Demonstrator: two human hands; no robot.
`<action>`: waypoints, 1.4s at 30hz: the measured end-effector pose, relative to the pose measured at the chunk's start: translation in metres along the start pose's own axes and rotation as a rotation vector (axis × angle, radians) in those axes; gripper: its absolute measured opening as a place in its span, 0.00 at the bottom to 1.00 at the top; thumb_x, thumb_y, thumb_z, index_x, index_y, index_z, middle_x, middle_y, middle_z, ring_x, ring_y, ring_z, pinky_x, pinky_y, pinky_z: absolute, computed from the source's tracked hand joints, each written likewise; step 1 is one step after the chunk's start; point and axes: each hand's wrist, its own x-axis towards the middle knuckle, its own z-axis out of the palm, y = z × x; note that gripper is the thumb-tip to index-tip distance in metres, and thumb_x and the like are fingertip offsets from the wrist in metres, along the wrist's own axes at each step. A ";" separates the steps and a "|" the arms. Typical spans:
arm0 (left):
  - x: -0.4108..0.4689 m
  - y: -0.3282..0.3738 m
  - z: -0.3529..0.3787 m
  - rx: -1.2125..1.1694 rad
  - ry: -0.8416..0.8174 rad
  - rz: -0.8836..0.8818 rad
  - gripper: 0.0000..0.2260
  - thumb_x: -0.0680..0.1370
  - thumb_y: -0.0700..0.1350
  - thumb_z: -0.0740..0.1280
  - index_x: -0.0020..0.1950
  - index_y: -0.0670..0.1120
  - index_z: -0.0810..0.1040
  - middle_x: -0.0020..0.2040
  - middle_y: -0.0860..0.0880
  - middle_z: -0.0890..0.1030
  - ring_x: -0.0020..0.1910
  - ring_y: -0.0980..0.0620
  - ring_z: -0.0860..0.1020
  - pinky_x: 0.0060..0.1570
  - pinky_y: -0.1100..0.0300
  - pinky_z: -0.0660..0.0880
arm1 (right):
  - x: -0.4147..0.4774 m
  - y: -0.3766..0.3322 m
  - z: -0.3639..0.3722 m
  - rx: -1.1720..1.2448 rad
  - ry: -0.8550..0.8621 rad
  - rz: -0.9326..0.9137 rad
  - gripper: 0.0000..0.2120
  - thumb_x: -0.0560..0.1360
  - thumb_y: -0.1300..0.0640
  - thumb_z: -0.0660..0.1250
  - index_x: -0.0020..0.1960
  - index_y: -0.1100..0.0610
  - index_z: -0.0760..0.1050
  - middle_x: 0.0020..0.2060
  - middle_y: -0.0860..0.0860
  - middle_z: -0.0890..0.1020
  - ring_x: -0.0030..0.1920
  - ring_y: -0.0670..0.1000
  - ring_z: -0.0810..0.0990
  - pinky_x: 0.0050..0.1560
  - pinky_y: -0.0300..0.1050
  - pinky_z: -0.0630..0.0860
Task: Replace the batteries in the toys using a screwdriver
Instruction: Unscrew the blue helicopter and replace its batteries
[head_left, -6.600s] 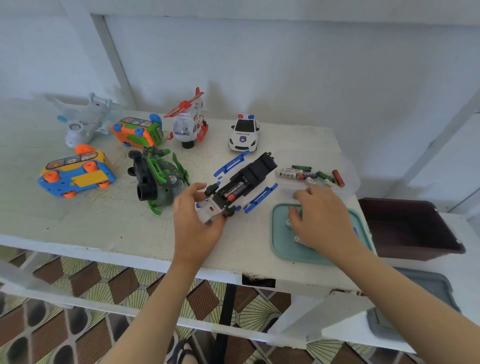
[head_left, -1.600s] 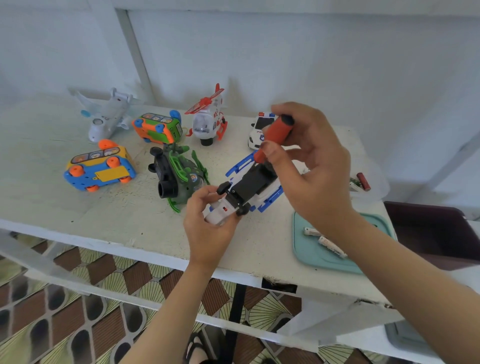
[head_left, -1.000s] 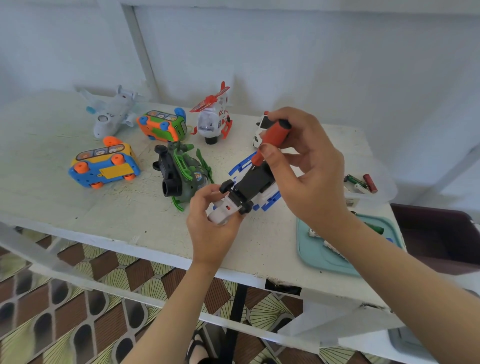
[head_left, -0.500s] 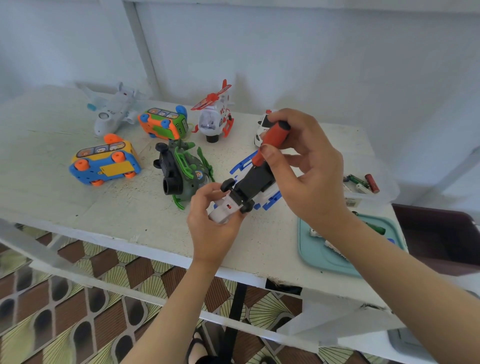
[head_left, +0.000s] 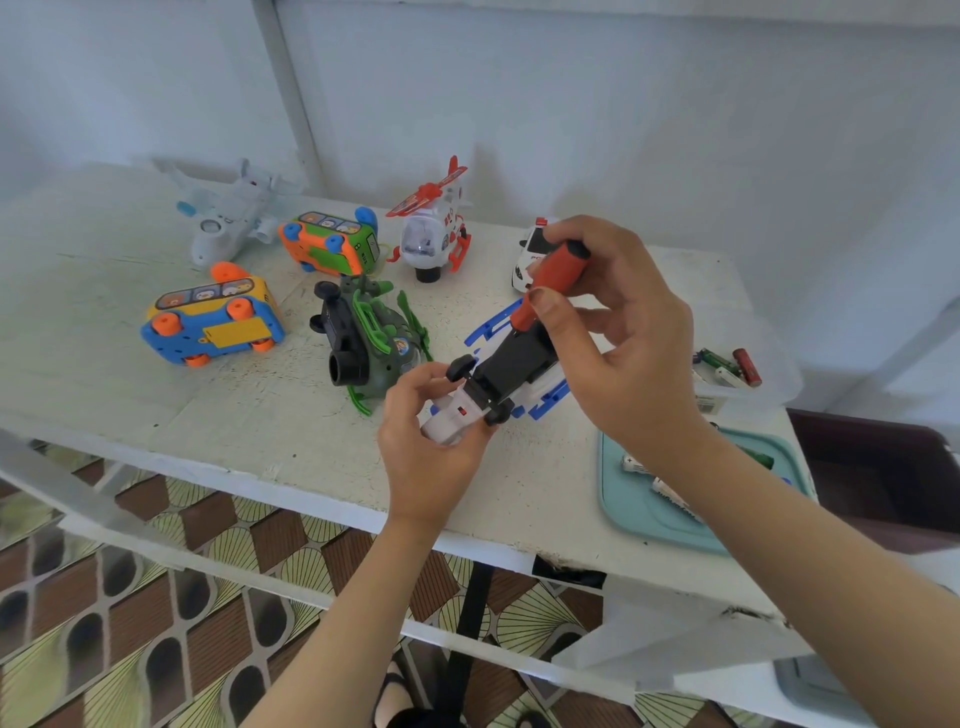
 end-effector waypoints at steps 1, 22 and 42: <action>0.000 0.000 0.000 0.002 -0.002 0.003 0.24 0.66 0.53 0.75 0.59 0.59 0.70 0.49 0.49 0.79 0.48 0.60 0.77 0.50 0.65 0.74 | 0.000 0.000 0.000 -0.002 -0.002 -0.003 0.16 0.76 0.71 0.64 0.59 0.56 0.69 0.45 0.56 0.78 0.41 0.47 0.83 0.44 0.35 0.79; -0.001 -0.002 -0.009 0.050 -0.066 0.061 0.21 0.67 0.53 0.73 0.57 0.51 0.74 0.49 0.61 0.75 0.47 0.55 0.76 0.48 0.71 0.71 | -0.009 -0.008 -0.009 -0.198 -0.219 -0.168 0.23 0.75 0.70 0.67 0.67 0.57 0.68 0.48 0.56 0.80 0.50 0.55 0.81 0.52 0.45 0.80; 0.001 -0.006 -0.014 0.002 -0.090 0.069 0.21 0.67 0.50 0.74 0.57 0.47 0.75 0.49 0.59 0.77 0.48 0.54 0.77 0.51 0.68 0.72 | -0.017 -0.008 -0.008 -0.398 -0.164 -0.280 0.16 0.76 0.68 0.66 0.63 0.65 0.73 0.47 0.58 0.81 0.49 0.52 0.78 0.52 0.42 0.76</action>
